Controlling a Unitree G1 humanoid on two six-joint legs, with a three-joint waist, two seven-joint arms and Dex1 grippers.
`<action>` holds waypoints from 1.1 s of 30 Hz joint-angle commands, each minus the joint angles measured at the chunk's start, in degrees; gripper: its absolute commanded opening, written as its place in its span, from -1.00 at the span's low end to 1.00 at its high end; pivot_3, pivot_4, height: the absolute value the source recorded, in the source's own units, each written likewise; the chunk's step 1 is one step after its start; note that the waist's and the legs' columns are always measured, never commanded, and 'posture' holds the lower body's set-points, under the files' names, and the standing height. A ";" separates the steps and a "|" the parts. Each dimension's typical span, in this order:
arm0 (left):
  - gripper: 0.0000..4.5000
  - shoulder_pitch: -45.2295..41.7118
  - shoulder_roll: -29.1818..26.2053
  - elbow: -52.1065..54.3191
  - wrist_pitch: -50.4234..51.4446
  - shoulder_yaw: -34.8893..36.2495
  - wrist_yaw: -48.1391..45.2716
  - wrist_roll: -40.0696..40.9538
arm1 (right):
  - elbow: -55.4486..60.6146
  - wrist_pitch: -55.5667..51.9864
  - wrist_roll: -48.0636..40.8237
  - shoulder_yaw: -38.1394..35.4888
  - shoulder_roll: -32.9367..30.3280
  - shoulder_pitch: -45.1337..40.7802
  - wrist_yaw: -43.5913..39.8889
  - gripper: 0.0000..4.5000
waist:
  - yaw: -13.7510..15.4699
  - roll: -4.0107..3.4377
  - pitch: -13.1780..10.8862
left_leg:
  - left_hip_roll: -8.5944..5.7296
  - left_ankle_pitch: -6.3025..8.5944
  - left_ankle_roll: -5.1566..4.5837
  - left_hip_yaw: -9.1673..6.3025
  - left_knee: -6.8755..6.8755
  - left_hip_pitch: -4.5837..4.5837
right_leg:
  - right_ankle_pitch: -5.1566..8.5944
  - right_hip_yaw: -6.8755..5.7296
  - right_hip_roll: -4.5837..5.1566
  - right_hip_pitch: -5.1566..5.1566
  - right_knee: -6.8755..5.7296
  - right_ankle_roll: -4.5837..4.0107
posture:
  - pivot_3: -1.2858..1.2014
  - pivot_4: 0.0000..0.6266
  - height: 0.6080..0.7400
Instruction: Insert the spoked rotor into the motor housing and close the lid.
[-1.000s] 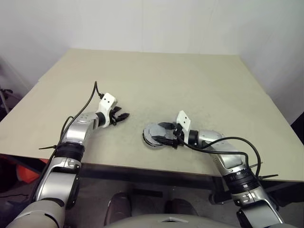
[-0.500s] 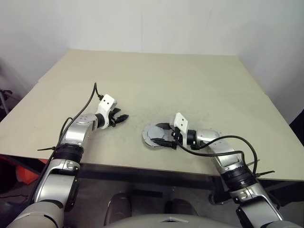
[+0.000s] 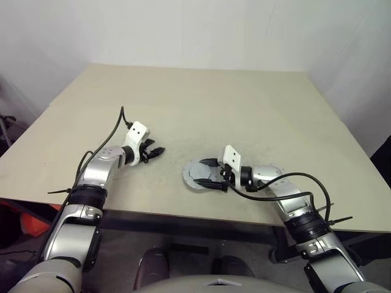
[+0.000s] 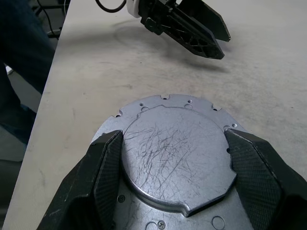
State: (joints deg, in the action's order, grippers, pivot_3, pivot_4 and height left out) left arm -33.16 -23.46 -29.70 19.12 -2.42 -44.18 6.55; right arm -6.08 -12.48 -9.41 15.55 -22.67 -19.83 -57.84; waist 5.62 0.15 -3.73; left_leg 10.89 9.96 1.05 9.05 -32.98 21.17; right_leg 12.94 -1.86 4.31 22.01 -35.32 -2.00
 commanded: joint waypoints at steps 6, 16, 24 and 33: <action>0.31 -0.16 -0.62 2.85 0.05 0.70 0.27 0.46 | -2.15 -1.08 2.25 2.41 -2.12 0.96 -1.02 0.30 | 0.06 0.02 0.02 | 0.00 0.01 -0.01 0.00 0.00 0.00 | 0.00 0.00 0.00 -0.01 0.01 0.00 | 0.03 -1.00 1.00; 0.31 0.91 2.03 8.02 4.05 -0.35 -0.99 2.87 | -4.15 -3.74 3.78 3.27 -3.10 0.09 1.19 0.30 | 0.08 0.06 0.09 | -0.02 0.03 -0.05 0.00 0.00 -0.17 | 0.00 0.00 0.02 -0.27 0.16 0.01 | 0.03 -1.00 1.00; 0.31 1.40 4.29 13.95 9.31 0.20 -1.30 6.55 | -4.43 -6.46 3.70 3.93 -2.89 -0.36 2.16 0.30 | 0.04 0.06 0.09 | -0.03 0.05 -0.07 0.00 0.20 -0.85 | 0.24 0.01 0.02 -1.00 0.53 0.41 | 0.03 -1.00 1.00; 0.14 0.78 5.93 24.15 28.40 5.56 -4.41 23.19 | -4.44 -5.46 4.17 4.37 -3.26 -0.45 2.51 0.30 | -0.08 0.03 0.11 | -0.04 0.06 -0.07 0.10 0.32 -1.08 | 0.26 0.07 0.02 -1.08 0.54 0.43 | 0.03 -1.00 1.00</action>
State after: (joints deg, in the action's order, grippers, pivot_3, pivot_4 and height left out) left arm -31.40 -17.09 -8.92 44.79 2.12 -47.49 26.58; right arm -6.50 -16.13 -9.10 18.23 -24.36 -21.83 -56.61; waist 5.54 0.18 -3.62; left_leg 10.85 10.01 0.97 9.16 -32.64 20.08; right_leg 13.20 -1.78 4.33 20.94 -34.78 -1.57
